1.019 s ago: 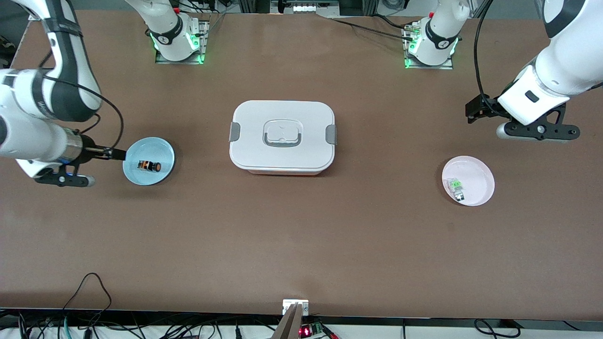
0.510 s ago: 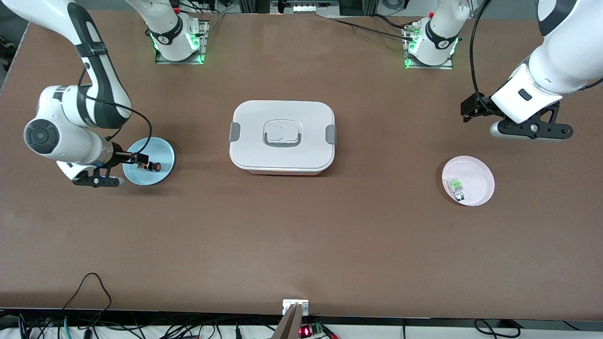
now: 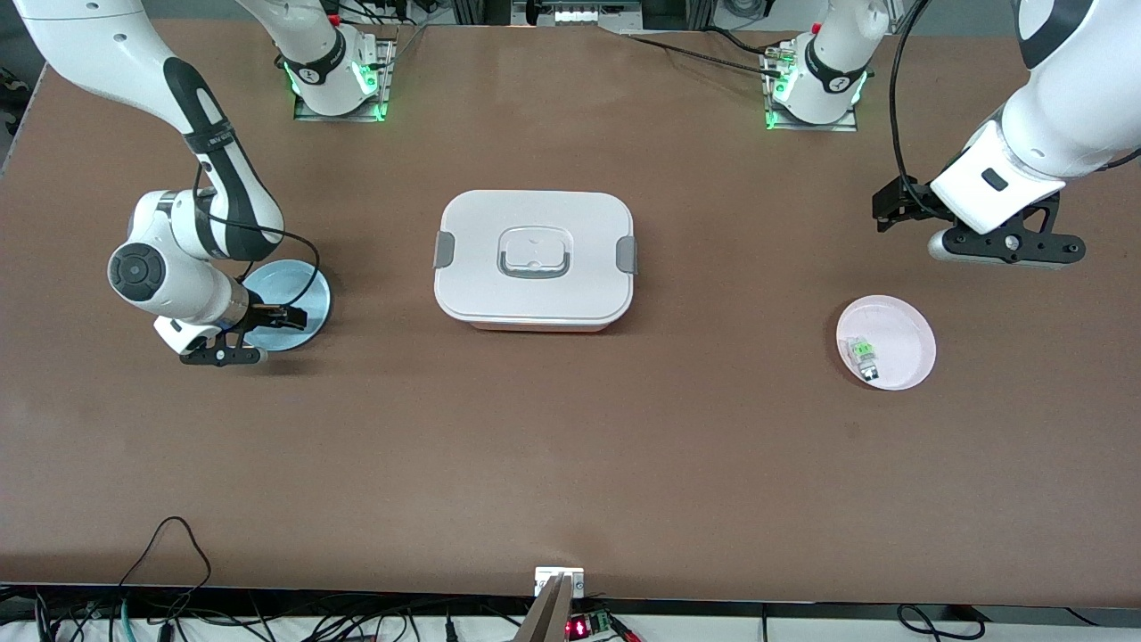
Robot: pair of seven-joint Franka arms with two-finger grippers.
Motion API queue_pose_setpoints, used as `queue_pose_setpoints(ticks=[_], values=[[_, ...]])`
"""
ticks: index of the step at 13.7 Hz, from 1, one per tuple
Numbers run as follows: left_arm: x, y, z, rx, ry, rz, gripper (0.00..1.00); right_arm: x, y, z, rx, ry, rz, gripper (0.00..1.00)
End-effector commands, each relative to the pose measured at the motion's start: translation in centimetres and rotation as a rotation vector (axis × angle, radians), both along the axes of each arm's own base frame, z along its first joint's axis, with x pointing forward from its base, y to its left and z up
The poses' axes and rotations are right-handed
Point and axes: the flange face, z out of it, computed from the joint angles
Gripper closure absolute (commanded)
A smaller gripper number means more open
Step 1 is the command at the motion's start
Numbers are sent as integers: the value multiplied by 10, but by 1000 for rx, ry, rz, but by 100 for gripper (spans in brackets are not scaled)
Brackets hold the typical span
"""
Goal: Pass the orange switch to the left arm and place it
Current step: 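Lower the right gripper over the orange switch on the blue plate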
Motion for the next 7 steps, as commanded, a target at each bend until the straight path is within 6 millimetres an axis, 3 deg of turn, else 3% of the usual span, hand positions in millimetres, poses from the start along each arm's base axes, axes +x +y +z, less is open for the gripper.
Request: queue_pose_setpoints(ticks=[1, 7], values=[[2, 0, 5, 19, -1, 2, 0, -7, -3, -10, 2, 10, 7, 0], [2, -1, 5, 19, -1, 0, 0, -19, -13, -16, 2, 37, -14, 0]])
